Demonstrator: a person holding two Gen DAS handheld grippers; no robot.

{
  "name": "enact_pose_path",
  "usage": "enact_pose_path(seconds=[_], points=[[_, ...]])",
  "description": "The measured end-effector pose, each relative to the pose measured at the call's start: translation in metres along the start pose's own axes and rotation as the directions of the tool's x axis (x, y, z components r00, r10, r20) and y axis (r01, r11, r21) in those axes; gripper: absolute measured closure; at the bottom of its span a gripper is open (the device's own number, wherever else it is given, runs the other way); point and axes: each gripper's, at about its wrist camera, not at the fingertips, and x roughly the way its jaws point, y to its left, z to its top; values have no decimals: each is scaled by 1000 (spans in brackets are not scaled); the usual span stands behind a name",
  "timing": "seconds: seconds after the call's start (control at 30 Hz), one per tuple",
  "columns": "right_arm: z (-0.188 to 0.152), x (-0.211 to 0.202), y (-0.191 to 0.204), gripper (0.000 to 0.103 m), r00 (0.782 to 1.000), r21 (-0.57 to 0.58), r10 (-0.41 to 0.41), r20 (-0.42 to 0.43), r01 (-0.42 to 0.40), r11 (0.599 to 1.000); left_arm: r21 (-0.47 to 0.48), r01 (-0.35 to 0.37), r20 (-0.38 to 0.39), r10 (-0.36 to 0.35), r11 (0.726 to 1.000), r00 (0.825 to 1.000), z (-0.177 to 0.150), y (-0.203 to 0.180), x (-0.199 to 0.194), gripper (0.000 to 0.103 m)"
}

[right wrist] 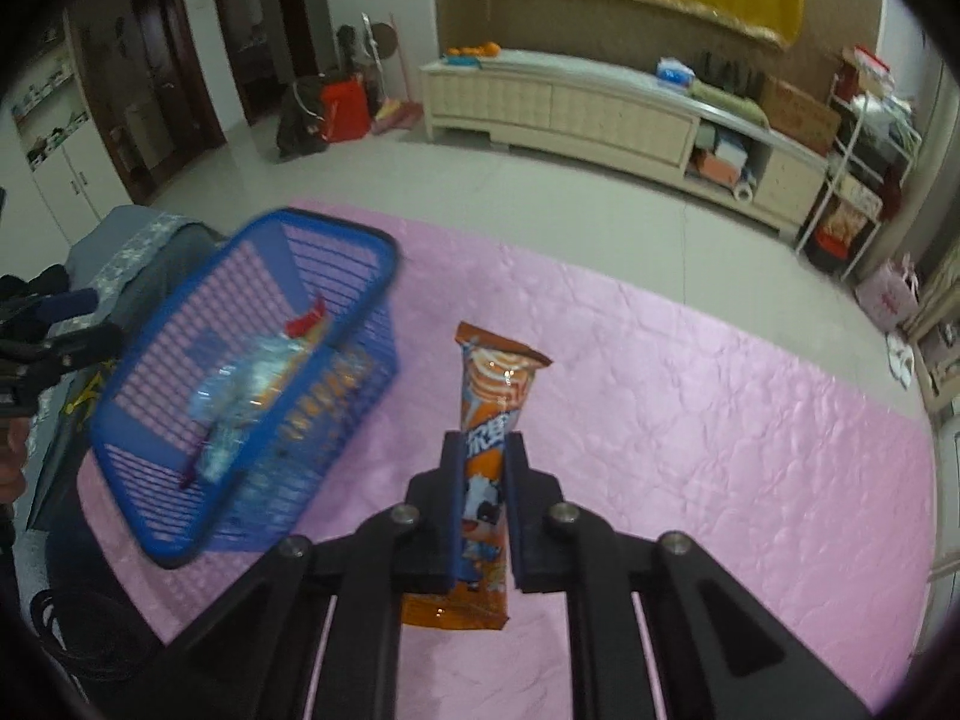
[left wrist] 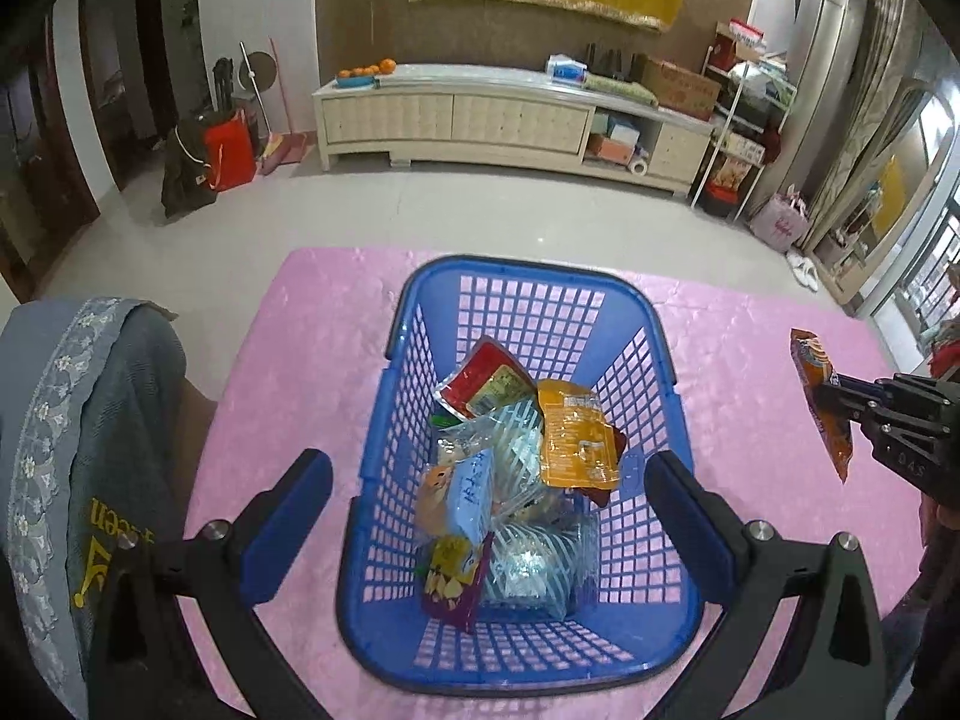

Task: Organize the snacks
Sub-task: 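Carry the stick snack into the basket and open the right gripper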

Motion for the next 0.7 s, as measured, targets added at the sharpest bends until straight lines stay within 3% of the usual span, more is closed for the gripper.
enact_pose_path(seconds=[0.4,0.7], points=[[20,-19,59,87,998,-67,47,47,-44,997,47,-34,79,31,998,996,-13,19,-43,0],[24,9,118,87,994,-133,110,1,-109,985,38,-24,71,21,999,997,-22,43,-37,0]])
